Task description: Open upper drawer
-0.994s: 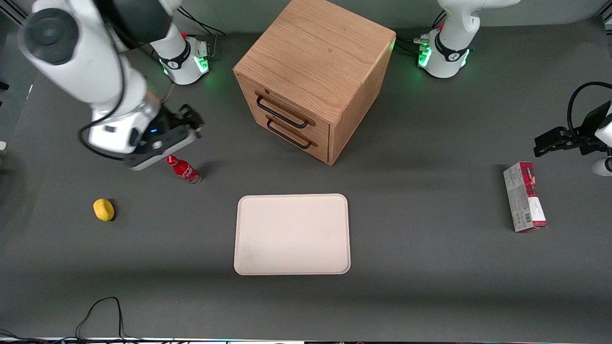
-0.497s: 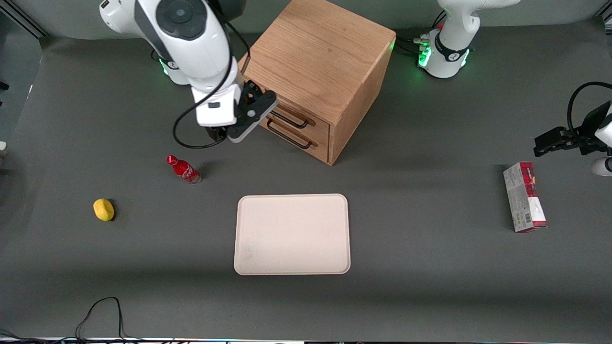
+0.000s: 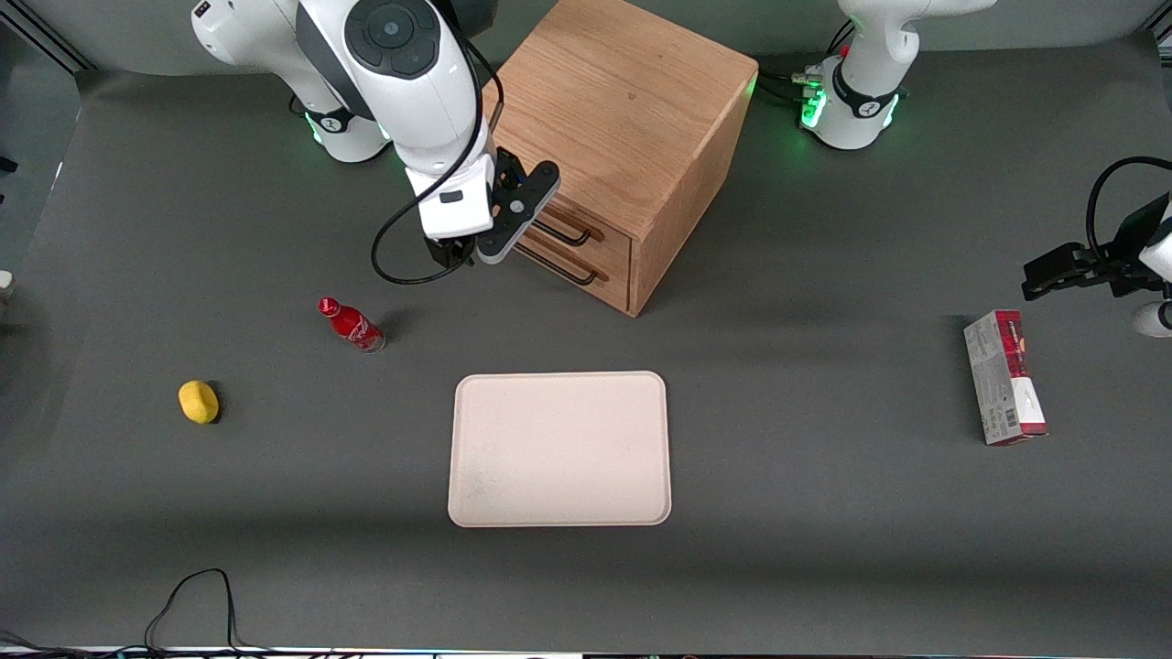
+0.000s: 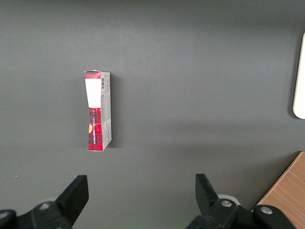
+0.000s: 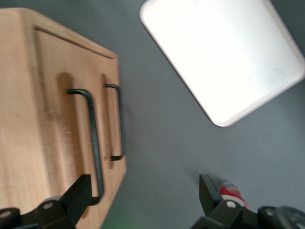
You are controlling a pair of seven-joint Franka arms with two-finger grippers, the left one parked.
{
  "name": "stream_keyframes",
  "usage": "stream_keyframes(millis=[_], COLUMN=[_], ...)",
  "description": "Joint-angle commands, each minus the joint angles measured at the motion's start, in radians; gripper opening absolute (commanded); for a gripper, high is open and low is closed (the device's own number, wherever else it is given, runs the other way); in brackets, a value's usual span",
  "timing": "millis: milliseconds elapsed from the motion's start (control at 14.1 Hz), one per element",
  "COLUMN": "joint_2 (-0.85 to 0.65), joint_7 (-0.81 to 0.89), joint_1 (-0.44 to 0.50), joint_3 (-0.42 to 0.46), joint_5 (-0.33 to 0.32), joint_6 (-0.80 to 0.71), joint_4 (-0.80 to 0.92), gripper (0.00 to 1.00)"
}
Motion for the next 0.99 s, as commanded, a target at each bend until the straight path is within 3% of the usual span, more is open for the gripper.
stream_keyframes(millis=[0, 355, 923], joint_2=[-0.010, -0.005, -0.047], joint_7=[-0.059, -0.062, -0.060], joint_1=[0.007, 0.030, 0.069], joint_3=[-0.011, -0.010, -0.011], joint_5=[0.071, 0.072, 0.069], joint_6=[0.006, 0.010, 0.197], joint_4=[-0.012, -0.027, -0.230], gripper=[1.00, 1.00, 1.00])
